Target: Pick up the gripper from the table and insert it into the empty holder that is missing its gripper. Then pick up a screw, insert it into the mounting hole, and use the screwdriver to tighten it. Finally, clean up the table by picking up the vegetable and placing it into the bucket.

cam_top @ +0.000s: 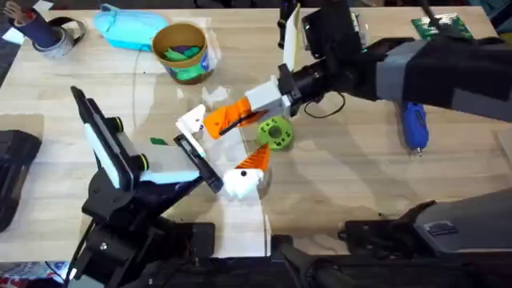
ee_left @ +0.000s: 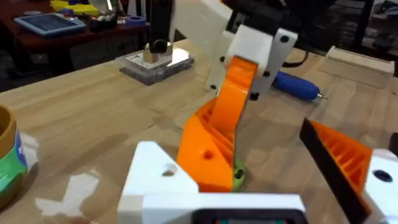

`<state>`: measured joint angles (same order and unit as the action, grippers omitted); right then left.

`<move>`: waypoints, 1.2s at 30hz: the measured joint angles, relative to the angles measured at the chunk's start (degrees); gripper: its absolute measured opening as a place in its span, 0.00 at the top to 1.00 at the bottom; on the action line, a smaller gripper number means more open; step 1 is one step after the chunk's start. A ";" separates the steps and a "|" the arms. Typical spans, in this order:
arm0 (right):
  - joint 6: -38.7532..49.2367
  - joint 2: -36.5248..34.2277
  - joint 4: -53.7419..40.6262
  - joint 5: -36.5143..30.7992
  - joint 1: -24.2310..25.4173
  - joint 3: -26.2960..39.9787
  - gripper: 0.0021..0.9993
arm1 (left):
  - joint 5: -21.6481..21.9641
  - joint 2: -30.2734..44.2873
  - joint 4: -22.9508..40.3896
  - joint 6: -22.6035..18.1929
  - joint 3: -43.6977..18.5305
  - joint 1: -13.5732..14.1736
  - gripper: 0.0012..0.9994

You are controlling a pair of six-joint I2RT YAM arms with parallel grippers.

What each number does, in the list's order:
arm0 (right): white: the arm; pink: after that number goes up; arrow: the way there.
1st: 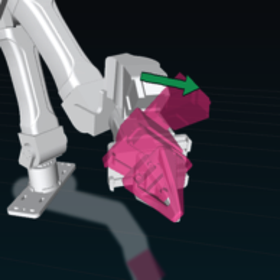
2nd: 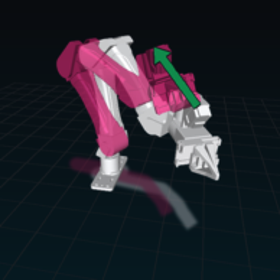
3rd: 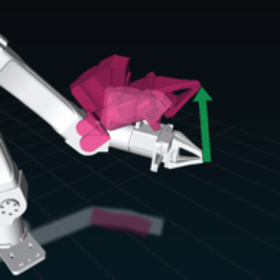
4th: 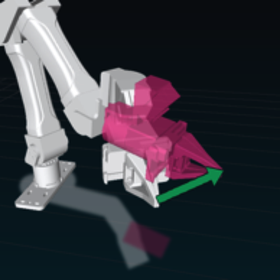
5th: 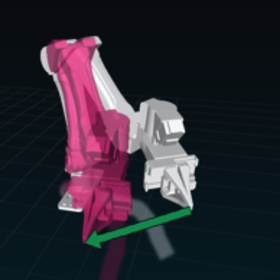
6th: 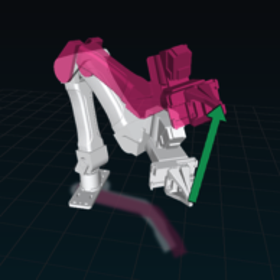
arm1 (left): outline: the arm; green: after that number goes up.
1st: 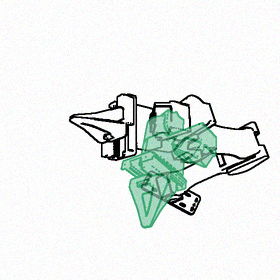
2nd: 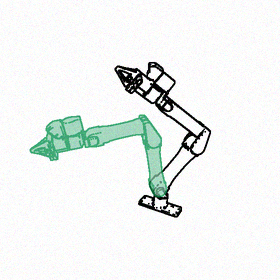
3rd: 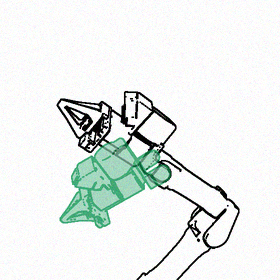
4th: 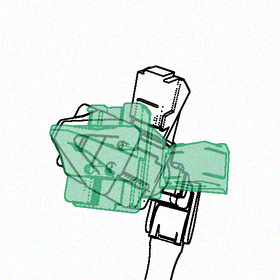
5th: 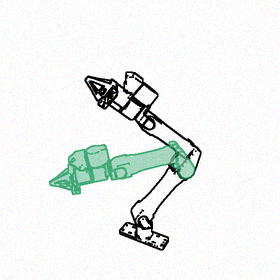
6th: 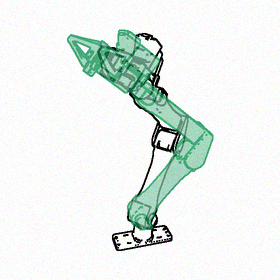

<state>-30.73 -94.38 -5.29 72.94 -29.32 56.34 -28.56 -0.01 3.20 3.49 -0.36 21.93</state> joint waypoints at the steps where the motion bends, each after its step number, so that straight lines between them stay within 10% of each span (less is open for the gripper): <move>1: -0.07 -0.80 0.02 0.52 -0.19 0.00 0.99 | -0.22 0.00 0.02 0.01 0.00 -0.01 0.01; 36: -23.10 -14.79 35.05 12.42 -1.07 0.83 0.99 | 0.05 0.00 0.08 1.27 0.00 -0.66 0.01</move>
<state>-53.83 -109.17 29.76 85.36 -30.39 57.17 -28.51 -0.01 3.28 4.75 -0.36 21.28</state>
